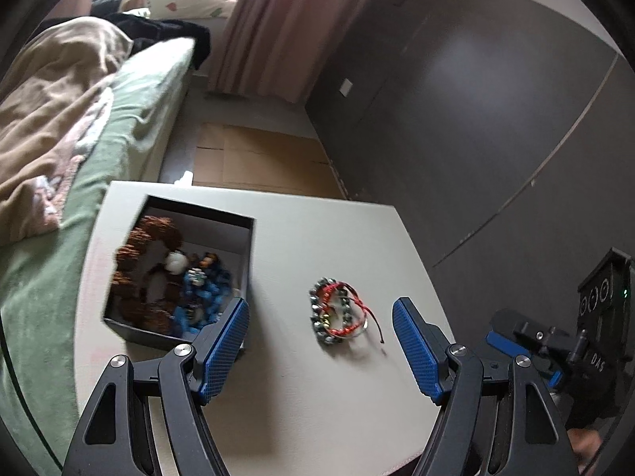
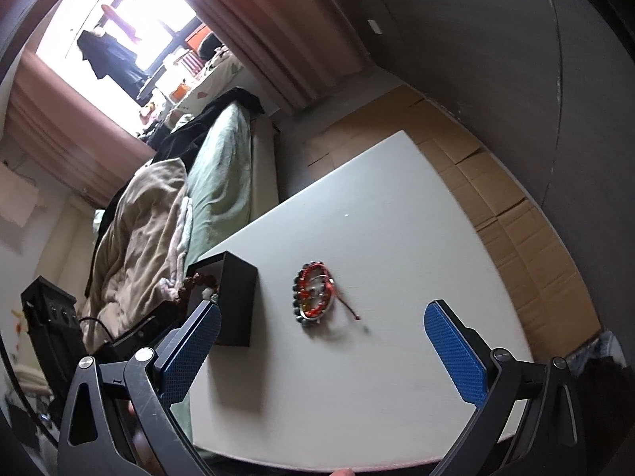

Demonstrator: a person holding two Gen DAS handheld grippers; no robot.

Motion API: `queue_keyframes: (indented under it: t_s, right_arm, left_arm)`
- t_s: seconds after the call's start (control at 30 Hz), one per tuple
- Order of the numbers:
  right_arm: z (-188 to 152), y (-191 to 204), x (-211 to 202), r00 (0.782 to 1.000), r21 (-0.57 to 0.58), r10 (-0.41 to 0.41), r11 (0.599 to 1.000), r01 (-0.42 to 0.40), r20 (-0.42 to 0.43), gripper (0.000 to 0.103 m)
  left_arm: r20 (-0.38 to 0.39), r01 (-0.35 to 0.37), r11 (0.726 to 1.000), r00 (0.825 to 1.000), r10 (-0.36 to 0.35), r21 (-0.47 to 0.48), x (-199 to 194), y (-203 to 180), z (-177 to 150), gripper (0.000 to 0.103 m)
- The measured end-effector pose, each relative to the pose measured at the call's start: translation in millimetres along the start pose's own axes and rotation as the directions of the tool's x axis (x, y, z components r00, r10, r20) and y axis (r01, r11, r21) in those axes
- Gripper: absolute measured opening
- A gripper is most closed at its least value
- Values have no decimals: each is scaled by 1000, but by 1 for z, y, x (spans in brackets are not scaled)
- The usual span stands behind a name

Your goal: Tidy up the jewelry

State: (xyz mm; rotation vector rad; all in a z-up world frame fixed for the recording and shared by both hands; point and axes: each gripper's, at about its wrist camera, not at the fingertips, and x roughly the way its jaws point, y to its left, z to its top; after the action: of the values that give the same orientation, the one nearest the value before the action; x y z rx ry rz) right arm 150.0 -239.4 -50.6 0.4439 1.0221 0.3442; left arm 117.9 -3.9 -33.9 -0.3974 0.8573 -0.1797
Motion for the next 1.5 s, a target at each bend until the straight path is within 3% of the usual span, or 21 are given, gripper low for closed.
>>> queue_keyframes:
  t_s: [0.07, 0.3, 0.6, 0.73, 1.0, 1.07, 1.17, 1.33, 1.5]
  right_arm:
    - [1, -6, 0, 1000, 12, -15, 1000, 15, -12, 103]
    - [6, -29, -5, 999, 82, -27, 996, 28, -21, 101]
    - [14, -45, -12, 999, 121, -33, 992, 34, -7, 101]
    - [19, -51, -12, 1000, 133, -28, 991, 30, -11, 101]
    - [24, -56, -13, 999, 134, -26, 991, 28, -20, 101]
    - [25, -57, -13, 999, 132, -29, 991, 32, -24, 101]
    - [25, -58, -15, 999, 132, -30, 991, 33, -22, 101]
    - [26, -56, -12, 999, 132, -33, 991, 37, -28, 101]
    - [24, -51, -7, 999, 116, -39, 992, 43, -37, 101]
  left_arm:
    - [-8, -2, 1000, 1000, 2, 18, 7, -7, -3, 75]
    - [-62, -12, 994, 998, 19, 113, 38, -34, -15, 60]
    - [-136, -68, 969, 985, 102, 237, 82, -53, -31, 59]
    - [-155, -95, 964, 978, 136, 249, 100, -56, -36, 59]
    - [-124, -178, 931, 966, 228, 320, 119, -60, -42, 59]
    - [-131, -179, 935, 965, 227, 306, 121, -57, -41, 58]
    - [-164, -165, 954, 964, 210, 251, 123, -44, -37, 40]
    - [-195, -92, 986, 974, 117, 136, 115, -24, -28, 27]
    - [-180, -62, 996, 981, 74, 71, 103, -14, -19, 14]
